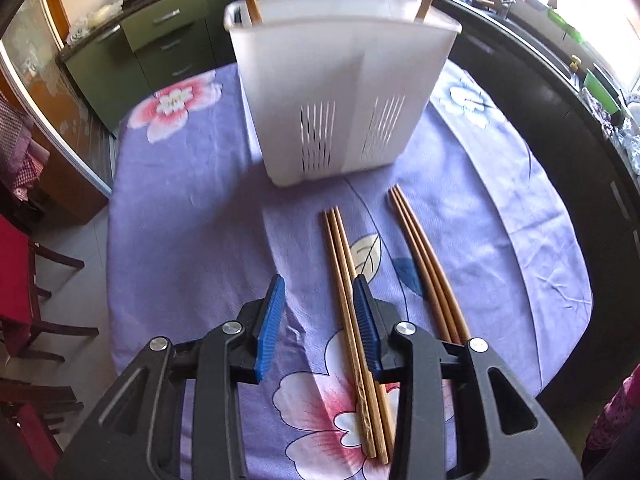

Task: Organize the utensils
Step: 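Lower the left tool onto a single chopstick and lift it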

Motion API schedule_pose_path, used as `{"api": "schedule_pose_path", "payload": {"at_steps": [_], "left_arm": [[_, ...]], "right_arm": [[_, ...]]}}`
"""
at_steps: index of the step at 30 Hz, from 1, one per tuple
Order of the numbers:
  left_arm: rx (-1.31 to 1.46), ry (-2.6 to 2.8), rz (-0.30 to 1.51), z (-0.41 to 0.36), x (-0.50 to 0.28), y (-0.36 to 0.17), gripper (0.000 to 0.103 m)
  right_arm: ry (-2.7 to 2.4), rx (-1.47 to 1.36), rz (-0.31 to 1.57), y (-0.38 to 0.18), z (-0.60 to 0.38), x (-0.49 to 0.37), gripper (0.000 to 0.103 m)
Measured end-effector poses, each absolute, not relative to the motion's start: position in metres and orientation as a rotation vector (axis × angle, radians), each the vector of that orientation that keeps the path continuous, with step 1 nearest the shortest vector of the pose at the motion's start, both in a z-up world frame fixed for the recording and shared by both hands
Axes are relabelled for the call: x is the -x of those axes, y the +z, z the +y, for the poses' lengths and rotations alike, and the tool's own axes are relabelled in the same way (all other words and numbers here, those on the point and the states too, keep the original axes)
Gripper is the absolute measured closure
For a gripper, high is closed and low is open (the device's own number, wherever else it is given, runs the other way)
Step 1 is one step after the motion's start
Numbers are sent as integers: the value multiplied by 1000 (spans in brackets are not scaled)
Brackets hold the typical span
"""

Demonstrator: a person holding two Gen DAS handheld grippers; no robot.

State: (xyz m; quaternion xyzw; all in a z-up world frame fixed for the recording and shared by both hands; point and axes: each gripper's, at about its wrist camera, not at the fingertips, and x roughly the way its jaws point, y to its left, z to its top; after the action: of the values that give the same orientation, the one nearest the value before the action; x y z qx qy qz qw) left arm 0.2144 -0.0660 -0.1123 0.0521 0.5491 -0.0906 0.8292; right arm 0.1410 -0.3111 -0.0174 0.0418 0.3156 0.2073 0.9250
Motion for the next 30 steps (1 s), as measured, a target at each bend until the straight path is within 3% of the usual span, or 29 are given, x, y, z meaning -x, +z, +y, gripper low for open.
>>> {"api": "schedule_pose_path", "payload": {"at_steps": [8, 30], "left_arm": [[-126, -149, 1232, -74, -227, -148, 69], [-201, -137, 1268, -85, -233, -166, 74]], "right_arm": [[440, -158, 752, -74, -327, -133, 71], [464, -174, 803, -87, -313, -150, 68]]}}
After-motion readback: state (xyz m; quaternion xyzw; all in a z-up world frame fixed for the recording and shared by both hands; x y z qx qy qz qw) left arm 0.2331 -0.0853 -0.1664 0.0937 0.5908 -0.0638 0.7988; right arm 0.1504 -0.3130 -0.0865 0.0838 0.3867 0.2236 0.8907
